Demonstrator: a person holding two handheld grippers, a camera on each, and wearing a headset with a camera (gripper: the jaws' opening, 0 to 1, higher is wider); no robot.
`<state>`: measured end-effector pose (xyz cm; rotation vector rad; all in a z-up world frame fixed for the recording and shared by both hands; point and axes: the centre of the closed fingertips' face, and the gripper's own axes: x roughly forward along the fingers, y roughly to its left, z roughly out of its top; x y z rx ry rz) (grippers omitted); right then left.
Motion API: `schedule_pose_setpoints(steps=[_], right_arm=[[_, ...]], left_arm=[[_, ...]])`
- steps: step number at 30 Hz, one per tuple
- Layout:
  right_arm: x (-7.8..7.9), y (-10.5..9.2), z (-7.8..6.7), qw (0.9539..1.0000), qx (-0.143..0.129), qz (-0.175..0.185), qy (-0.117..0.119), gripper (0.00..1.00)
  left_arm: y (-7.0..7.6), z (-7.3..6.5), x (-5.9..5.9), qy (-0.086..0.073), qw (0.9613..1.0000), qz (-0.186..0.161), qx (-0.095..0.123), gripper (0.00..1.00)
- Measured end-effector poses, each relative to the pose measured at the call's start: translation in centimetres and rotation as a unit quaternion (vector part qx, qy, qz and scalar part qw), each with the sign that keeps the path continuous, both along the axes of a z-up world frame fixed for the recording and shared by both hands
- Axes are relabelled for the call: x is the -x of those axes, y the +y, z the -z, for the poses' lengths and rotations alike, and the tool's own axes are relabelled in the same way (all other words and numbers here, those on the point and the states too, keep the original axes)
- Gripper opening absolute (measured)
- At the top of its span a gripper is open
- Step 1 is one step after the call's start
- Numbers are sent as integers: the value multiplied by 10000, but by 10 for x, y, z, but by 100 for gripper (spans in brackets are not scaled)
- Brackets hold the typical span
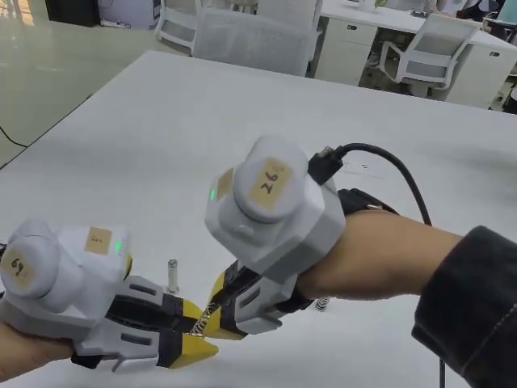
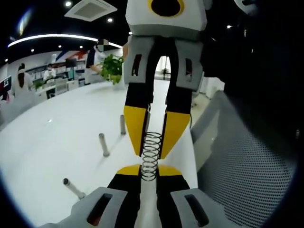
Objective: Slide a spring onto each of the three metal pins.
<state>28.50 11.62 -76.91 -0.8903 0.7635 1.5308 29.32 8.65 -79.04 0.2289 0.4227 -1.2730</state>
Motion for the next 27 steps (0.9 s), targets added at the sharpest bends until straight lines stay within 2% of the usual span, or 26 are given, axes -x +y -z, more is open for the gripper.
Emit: schedule_pose_setpoints(steps=[9, 14, 16, 21, 27], right_arm=[[-4, -3, 3, 9999, 80, 25, -59, 8], [-8, -8, 3, 9999, 118, 90, -70, 8], [-8, -9, 3, 9998, 129, 104, -78, 8], [-10, -14, 5, 9997, 185, 140, -92, 8], [-12, -16, 5, 9996, 204, 168, -95, 8]], left_arm=[[3, 3, 0, 168, 9998, -83, -23, 11], [9, 0, -2, 214, 9995, -227, 28, 19], [13, -2, -3, 254, 9992, -292, 74, 22], [26, -7, -4, 220, 9987, -448, 79, 25], [50, -4, -4, 243, 9967, -778, 52, 28]])
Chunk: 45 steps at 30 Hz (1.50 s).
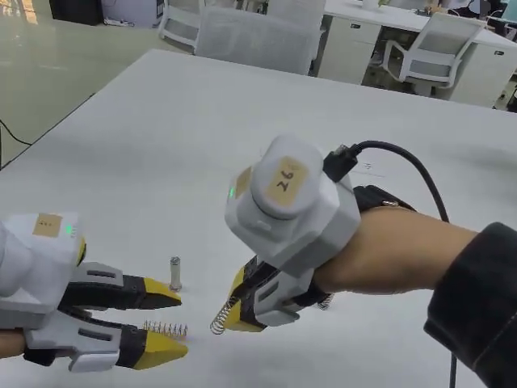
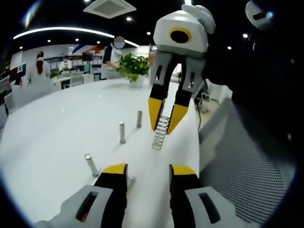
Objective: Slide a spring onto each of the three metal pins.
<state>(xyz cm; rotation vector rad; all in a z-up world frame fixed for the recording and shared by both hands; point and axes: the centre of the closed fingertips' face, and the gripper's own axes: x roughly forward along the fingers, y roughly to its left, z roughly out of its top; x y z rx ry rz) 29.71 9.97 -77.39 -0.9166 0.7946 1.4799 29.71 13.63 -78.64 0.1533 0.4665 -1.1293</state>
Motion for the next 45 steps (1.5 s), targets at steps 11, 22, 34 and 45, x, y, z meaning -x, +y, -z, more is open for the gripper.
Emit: schedule_pose_setpoints(steps=[11, 22, 34, 45], right_arm=[[-3, -7, -1, 10000, 36, 48, -10, 8], [-13, -29, -3, 9995, 135, 262, -57, 8], [-42, -56, -19, 9971, 174, 701, -243, 8], [-77, -55, -21, 9945, 283, 891, -477, 8]], left_arm=[[23, 0, -4, -28, 9977, -651, 200, 35], [33, 6, -8, -79, 9933, -1122, 250, 46], [34, 6, -9, -82, 9905, -1323, 356, 53], [31, 9, -5, -63, 9909, -1299, 335, 56]])
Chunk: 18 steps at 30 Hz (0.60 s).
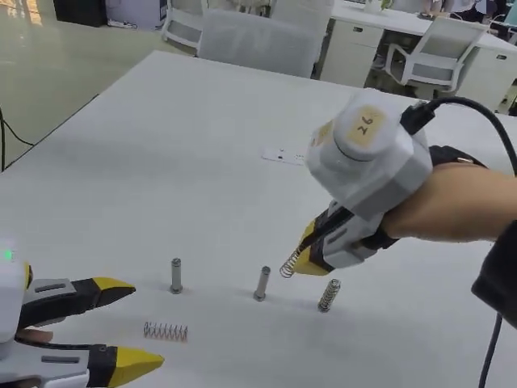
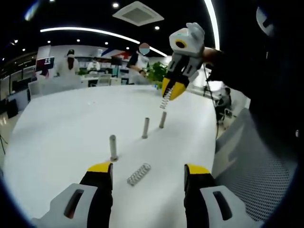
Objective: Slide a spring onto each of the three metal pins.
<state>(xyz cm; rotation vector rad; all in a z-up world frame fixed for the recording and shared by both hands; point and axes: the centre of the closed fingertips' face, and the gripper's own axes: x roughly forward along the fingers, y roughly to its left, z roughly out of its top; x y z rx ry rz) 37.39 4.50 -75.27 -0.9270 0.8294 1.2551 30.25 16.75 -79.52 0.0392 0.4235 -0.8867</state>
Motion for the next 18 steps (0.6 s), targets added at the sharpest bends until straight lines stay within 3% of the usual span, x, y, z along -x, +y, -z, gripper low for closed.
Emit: schedule_pose_setpoints(steps=[6, 12, 18], right_arm=[[-14, 12, 12, 9997, 189, -72, -129, 8], [-20, 14, 23, 9989, 432, -174, -70, 8], [-21, 18, 28, 9985, 502, -228, 21, 8]], left_arm=[[0, -1, 2, -17, 10000, -2, 9, 56], [0, -3, 2, -52, 10000, -59, 49, 57], [0, -3, 2, -59, 10000, -48, 57, 56]])
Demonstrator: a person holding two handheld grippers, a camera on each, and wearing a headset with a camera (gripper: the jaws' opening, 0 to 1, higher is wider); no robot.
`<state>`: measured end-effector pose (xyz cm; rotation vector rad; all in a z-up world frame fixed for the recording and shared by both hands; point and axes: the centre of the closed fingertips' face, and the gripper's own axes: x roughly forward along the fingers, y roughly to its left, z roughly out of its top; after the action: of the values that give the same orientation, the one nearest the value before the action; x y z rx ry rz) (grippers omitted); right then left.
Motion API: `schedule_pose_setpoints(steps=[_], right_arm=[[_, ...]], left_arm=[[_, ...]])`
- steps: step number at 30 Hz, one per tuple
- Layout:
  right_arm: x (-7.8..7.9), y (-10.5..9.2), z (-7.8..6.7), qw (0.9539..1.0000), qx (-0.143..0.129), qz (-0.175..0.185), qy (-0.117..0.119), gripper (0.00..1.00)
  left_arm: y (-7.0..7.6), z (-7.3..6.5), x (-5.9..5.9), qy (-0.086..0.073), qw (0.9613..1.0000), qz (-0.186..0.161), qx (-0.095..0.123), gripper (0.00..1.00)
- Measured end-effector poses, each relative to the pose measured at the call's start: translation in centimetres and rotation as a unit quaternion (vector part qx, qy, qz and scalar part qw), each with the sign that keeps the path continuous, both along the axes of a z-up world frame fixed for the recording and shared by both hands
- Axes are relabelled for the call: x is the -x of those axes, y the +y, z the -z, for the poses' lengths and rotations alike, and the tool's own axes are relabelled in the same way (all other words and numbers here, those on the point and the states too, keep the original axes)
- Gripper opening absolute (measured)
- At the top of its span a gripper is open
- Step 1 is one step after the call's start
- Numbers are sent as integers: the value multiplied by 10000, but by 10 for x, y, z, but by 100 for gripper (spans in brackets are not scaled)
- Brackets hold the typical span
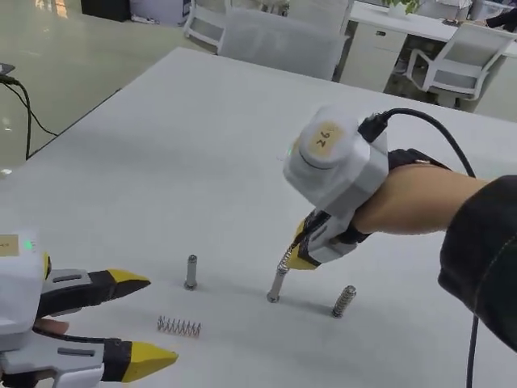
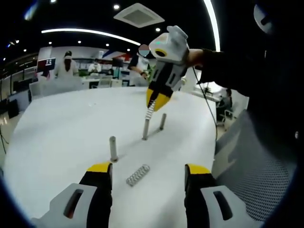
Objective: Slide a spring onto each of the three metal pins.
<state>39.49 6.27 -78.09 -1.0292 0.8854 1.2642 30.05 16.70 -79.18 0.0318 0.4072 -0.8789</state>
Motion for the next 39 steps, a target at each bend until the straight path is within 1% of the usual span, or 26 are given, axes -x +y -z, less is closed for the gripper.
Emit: schedule_pose_setpoints(steps=[7, 10, 15, 23, 26, 28, 30, 32, 36, 39], right_arm=[[-2, -1, 8, 9999, 147, -37, 44, 8], [0, 0, 15, 9997, 212, -65, 102, 8], [0, 1, 26, 9993, 343, -105, 113, 8], [3, 7, 42, 9992, 330, -62, 239, 8], [4, 7, 49, 9990, 375, -50, 226, 8], [3, 5, 53, 9988, 456, -59, 178, 8], [3, 5, 56, 9986, 490, -99, 147, 8], [3, 5, 58, 9985, 516, -79, 175, 8], [3, 5, 61, 9984, 523, -65, 189, 8], [3, 6, 60, 9987, 476, -35, 200, 8]], left_arm=[[-1, 0, 0, 0, 10000, 3, 10, 56], [-1, 0, 0, 8, 10000, 12, -3, 55], [-1, 0, -1, 3, 10000, 0, -4, 55], [-1, 0, -1, 10, 10000, -4, -19, 54], [0, 0, -1, 11, 10000, -9, -26, 54], [0, 0, -1, 14, 10000, -6, -22, 54], [0, 1, -1, 15, 10000, -6, -32, 54], [0, 1, 0, 18, 10000, -11, -29, 53], [1, 1, 0, 18, 10000, -17, -28, 53], [1, 2, 0, 26, 10000, -17, -24, 53]])
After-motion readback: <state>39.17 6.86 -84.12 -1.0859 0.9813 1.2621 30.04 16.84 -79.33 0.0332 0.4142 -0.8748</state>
